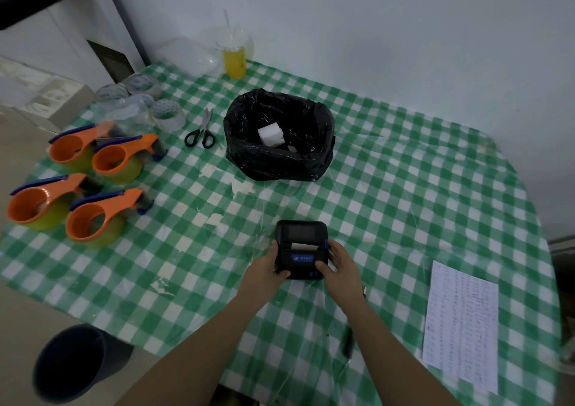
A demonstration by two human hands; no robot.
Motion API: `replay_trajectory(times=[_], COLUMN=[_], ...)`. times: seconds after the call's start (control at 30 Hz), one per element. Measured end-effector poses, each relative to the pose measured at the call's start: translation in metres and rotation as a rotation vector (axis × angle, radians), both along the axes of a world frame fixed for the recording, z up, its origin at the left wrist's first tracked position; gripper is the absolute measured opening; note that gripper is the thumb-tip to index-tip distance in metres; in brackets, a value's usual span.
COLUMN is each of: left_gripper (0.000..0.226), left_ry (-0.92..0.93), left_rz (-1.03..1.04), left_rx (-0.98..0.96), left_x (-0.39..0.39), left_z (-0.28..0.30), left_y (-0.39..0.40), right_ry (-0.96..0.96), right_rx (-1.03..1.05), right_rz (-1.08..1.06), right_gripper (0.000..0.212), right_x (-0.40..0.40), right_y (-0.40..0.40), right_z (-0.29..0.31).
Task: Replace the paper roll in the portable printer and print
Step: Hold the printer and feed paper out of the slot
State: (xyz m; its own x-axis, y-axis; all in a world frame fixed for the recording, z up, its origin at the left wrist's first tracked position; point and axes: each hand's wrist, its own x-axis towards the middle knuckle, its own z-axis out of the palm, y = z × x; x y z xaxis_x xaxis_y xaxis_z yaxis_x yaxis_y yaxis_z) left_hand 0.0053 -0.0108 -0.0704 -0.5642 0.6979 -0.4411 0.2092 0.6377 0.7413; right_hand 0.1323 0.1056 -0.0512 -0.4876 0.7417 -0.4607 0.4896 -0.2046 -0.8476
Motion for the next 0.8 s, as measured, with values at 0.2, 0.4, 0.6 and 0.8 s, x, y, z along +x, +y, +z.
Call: replay_trajectory(times=[0.2, 0.4, 0.6, 0.8], left_gripper=[0.078, 0.077, 0.077, 0.077], left_ry=[0.020, 0.016, 0.036, 0.035], left_rz=[-0.015, -0.011, -0.024, -0.028], left_rx=[-0.003, -0.003, -0.015, -0.011], left_x=[-0.0009, -0.0004, 0.0002, -0.0003], left_z=[0.0000, 0.0017, 0.0048, 0.0080], left_y=[-0.0005, -0.0005, -0.0002, -0.0011], right_ry=[0.006, 0.005, -0.012, -0.023], right_rx=[-0.005, -0.005, 0.015, 0.014], right_rz=[-0.005, -0.015, -0.008, -0.005], right_gripper=[0.052, 0.052, 0.052, 0.052], right_x=[0.0002, -0.0004, -0.0001, -0.0007], right_y=[-0.0005, -0.0004, -0.0005, -0.0007], right_z=[-0.0001, -0.0017, -0.0019, 0.0001])
